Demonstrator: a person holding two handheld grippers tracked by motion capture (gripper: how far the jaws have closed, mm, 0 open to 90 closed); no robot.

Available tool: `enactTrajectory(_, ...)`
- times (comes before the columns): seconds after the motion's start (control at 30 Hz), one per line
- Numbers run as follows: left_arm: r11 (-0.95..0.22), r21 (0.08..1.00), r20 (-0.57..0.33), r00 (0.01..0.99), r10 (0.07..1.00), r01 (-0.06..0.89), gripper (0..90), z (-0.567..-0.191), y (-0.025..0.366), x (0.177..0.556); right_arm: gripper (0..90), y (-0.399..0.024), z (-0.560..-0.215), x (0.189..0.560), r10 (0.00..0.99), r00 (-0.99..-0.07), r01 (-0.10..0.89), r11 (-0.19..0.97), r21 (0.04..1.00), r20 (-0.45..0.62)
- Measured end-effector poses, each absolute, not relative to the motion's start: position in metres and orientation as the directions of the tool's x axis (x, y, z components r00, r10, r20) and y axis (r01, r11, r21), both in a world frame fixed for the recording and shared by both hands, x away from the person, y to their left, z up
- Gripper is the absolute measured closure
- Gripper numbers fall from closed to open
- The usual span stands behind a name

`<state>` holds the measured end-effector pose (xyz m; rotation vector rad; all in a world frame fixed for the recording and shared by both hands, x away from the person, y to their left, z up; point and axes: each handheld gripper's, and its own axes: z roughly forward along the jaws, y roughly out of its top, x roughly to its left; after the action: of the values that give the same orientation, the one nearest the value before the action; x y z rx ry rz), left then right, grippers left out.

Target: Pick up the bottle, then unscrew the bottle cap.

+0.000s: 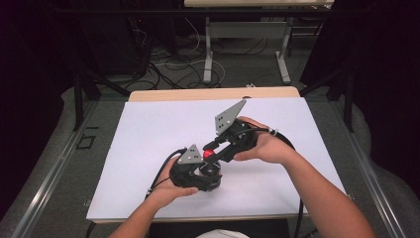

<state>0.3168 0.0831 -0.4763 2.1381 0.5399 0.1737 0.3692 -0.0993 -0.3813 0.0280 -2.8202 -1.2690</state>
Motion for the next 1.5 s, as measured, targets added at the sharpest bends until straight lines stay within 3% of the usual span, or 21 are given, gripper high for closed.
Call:
enactTrajectory(0.1, -0.501, 0.807, -0.070, 0.893, 0.444, 0.313, 30.0, -0.476, 0.083, 0.317, 60.2, -0.100, -0.381, 0.370, -0.081, -0.997, -0.046, 0.660, 0.750, 0.011)
enactTrajectory(0.17, -0.494, 0.807, -0.079, 0.890, 0.450, 0.322, 30.0, -0.476, 0.084, 0.317, 47.4, -0.099, -0.380, 0.367, -0.029, -1.000, -0.011, 0.652, 0.758, 0.010)
enactTrajectory(0.23, -0.490, 0.810, -0.075, 0.886, 0.458, 0.323, 30.0, -0.476, 0.084, 0.318, 46.8, -0.099, -0.380, 0.365, -0.002, -1.000, 0.010, 0.650, 0.760, 0.015)
enactTrajectory(0.27, -0.480, 0.816, -0.072, 0.880, 0.469, 0.322, 30.0, -0.477, 0.084, 0.318, 41.4, -0.098, -0.380, 0.361, 0.072, -0.997, 0.054, 0.646, 0.761, 0.010)
enactTrajectory(0.33, -0.484, 0.812, -0.073, 0.879, 0.471, 0.327, 30.0, -0.476, 0.085, 0.319, 41.3, -0.098, -0.379, 0.358, 0.121, -0.992, 0.104, 0.643, 0.759, 0.033)
enactTrajectory(0.4, -0.473, 0.818, -0.071, 0.873, 0.483, 0.329, 30.0, -0.476, 0.085, 0.319, 41.3, -0.099, -0.378, 0.349, 0.271, -0.961, 0.208, 0.599, 0.773, 0.049)
enactTrajectory(0.6, -0.461, 0.818, -0.079, 0.862, 0.501, 0.343, 30.0, -0.478, 0.085, 0.320, 42.6, -0.097, -0.379, 0.331, 0.444, -0.895, 0.303, 0.531, 0.791, 0.045)
enactTrajectory(0.83, -0.474, 0.806, -0.088, 0.864, 0.495, 0.354, 30.0, -0.477, 0.084, 0.319, 48.3, -0.092, -0.387, 0.330, 0.523, -0.847, 0.387, 0.475, 0.790, 0.100)
enactTrajectory(0.87, -0.468, 0.810, -0.085, 0.862, 0.501, 0.352, 30.0, -0.477, 0.084, 0.319, 55.3, -0.090, -0.388, 0.328, 0.550, -0.827, 0.414, 0.459, 0.786, 0.115)
enactTrajectory(0.97, -0.475, 0.805, -0.081, 0.860, 0.503, 0.354, 30.0, -0.477, 0.085, 0.320, 59.6, -0.088, -0.388, 0.325, 0.566, -0.817, 0.422, 0.452, 0.786, 0.113)
enactTrajectory(1.1, -0.464, 0.815, -0.076, 0.858, 0.508, 0.347, 30.0, -0.478, 0.085, 0.320, 60.2, -0.088, -0.387, 0.326, 0.555, -0.826, 0.407, 0.468, 0.784, 0.098)
enactTrajectory(1.2, -0.486, 0.805, -0.073, 0.870, 0.488, 0.340, 30.0, -0.476, 0.086, 0.320, 60.7, -0.089, -0.385, 0.330, 0.487, -0.870, 0.360, 0.514, 0.779, 0.081)
enactTrajectory(1.43, -0.483, 0.811, -0.077, 0.878, 0.472, 0.331, 30.0, -0.478, 0.083, 0.317, 60.8, -0.100, -0.384, 0.357, 0.174, -0.981, 0.178, 0.620, 0.764, 0.087)
enactTrajectory(1.47, -0.500, 0.801, -0.076, 0.886, 0.458, 0.328, 29.9, -0.477, 0.083, 0.317, 60.8, -0.101, -0.384, 0.363, 0.080, -0.994, 0.110, 0.640, 0.760, 0.077)
enactTrajectory(1.5, -0.490, 0.808, -0.078, 0.883, 0.463, 0.328, 29.9, -0.479, 0.081, 0.316, 60.8, -0.101, -0.384, 0.363, 0.080, -0.994, 0.110, 0.640, 0.760, 0.077)
